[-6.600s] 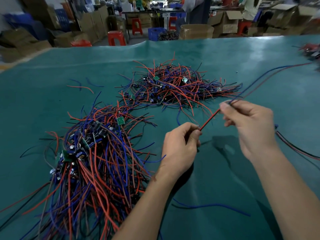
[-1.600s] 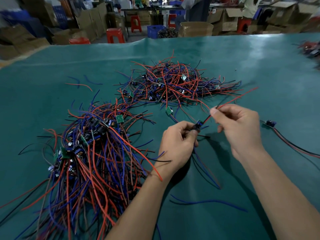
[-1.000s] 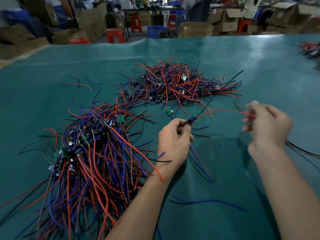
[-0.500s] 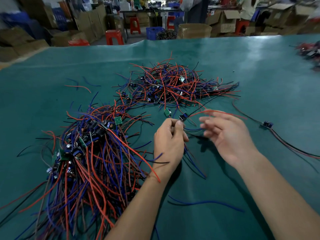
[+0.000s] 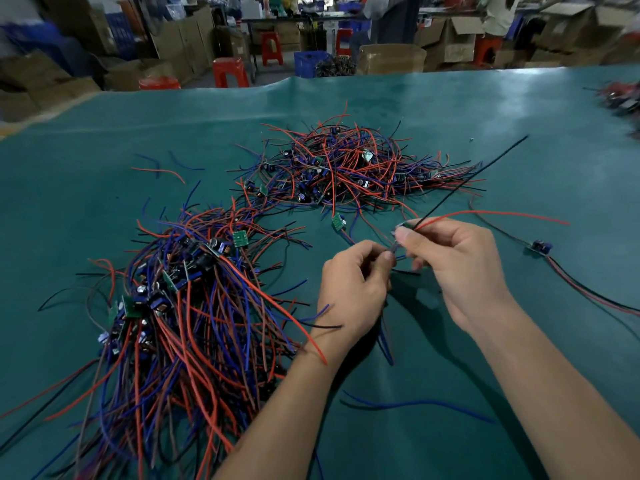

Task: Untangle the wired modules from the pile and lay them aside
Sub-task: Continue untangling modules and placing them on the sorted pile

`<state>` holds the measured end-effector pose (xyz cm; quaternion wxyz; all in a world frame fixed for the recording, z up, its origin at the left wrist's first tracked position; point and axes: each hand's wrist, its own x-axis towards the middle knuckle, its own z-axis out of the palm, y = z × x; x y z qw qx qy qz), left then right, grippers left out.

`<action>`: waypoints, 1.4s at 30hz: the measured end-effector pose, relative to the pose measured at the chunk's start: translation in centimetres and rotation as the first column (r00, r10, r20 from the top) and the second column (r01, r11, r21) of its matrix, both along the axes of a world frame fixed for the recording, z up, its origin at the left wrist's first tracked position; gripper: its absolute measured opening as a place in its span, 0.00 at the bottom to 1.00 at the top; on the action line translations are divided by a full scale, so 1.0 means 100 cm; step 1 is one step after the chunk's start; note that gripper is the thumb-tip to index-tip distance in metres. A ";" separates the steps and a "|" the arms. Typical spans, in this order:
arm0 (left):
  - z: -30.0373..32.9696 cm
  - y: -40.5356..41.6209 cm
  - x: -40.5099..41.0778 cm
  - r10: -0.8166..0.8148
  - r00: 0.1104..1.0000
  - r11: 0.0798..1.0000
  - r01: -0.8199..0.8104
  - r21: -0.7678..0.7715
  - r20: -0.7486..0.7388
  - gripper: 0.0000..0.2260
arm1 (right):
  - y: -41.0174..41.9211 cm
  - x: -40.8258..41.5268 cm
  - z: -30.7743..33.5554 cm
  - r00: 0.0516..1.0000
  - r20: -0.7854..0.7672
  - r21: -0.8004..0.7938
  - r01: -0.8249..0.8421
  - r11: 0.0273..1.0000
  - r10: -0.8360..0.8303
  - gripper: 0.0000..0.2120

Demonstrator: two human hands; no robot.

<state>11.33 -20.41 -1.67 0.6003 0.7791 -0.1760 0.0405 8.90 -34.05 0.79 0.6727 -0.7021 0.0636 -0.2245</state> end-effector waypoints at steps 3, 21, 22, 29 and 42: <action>0.002 0.000 -0.003 -0.016 0.999 0.998 0.014 0.063 0.031 0.07 | -0.011 -0.001 0.010 0.992 0.066 0.139 0.101 0.985 -0.111 0.05; 0.011 0.004 -0.008 0.022 0.997 0.999 -0.025 0.041 0.068 0.20 | 0.125 0.049 0.126 0.766 -0.404 -0.337 -0.632 0.698 0.500 0.22; 0.010 0.004 -0.006 0.021 0.999 0.999 -0.022 0.031 0.046 0.20 | 0.128 0.060 0.120 0.765 -0.476 -0.452 -0.636 0.625 0.434 0.20; 0.009 0.004 -0.003 0.055 0.998 0.993 -0.056 0.108 0.009 0.05 | 0.064 0.102 0.053 0.872 -0.473 -0.832 -0.394 0.390 -0.129 0.09; 0.000 0.000 0.000 0.144 0.987 0.979 -0.154 -0.132 -0.077 0.16 | -0.015 0.038 0.086 0.957 -0.155 0.361 -0.175 0.916 0.244 0.06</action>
